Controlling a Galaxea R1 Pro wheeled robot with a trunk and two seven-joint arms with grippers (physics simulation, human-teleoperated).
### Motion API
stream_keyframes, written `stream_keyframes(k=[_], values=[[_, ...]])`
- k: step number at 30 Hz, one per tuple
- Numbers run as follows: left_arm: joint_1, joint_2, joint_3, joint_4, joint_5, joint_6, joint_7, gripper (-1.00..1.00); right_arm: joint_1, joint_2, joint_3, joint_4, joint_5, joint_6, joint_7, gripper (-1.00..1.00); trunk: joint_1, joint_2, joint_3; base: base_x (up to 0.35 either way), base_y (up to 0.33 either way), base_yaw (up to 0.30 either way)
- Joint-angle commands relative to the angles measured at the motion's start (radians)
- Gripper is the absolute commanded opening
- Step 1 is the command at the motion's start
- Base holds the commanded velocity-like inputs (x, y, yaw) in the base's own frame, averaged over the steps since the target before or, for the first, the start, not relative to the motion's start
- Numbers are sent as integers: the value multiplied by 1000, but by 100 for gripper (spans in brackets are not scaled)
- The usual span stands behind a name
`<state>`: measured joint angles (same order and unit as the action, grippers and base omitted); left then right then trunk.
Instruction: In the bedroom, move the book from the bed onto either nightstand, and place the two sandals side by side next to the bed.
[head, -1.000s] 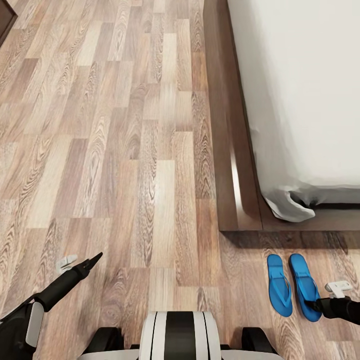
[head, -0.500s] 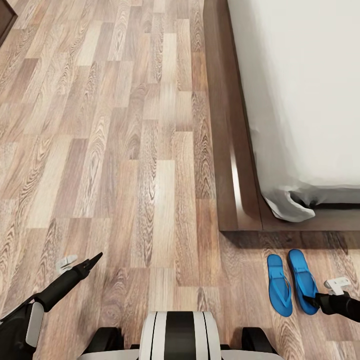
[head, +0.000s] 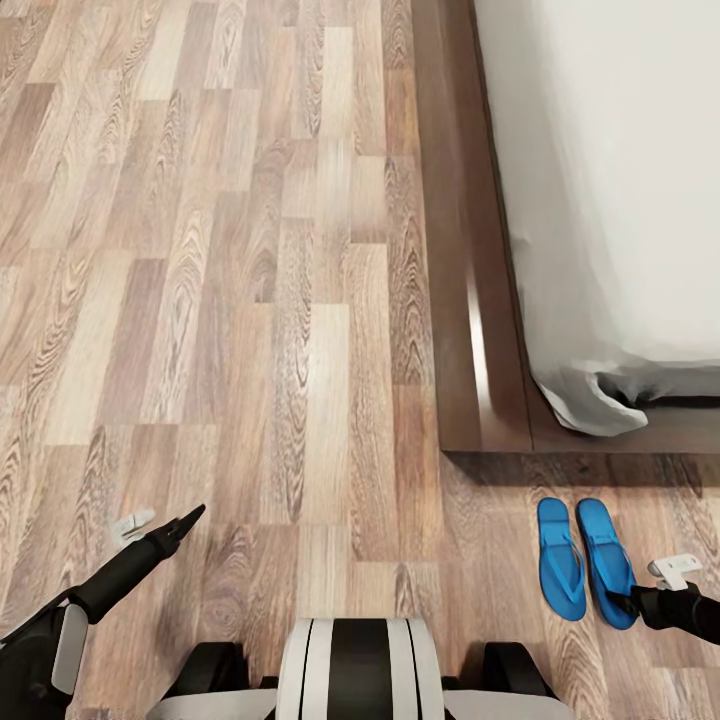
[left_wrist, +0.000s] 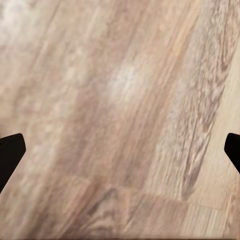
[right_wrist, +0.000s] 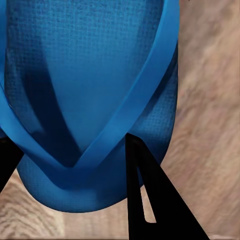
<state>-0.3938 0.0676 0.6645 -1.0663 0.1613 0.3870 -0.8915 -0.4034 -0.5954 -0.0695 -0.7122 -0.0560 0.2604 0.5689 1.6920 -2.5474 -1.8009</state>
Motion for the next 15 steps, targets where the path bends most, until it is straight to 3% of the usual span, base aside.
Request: stream_keyframes(k=[1, 15], values=[[0, 0, 1, 0, 6, 9, -3, 100, 0, 0, -3, -1, -7, 9, 3, -100, 0, 0, -1, 0, 0, 0], [0, 0, 1, 0, 6, 9, -3, 100, 0, 0, -4, -1, -7, 9, 4, -100, 0, 0, -1, 0, 0, 0]])
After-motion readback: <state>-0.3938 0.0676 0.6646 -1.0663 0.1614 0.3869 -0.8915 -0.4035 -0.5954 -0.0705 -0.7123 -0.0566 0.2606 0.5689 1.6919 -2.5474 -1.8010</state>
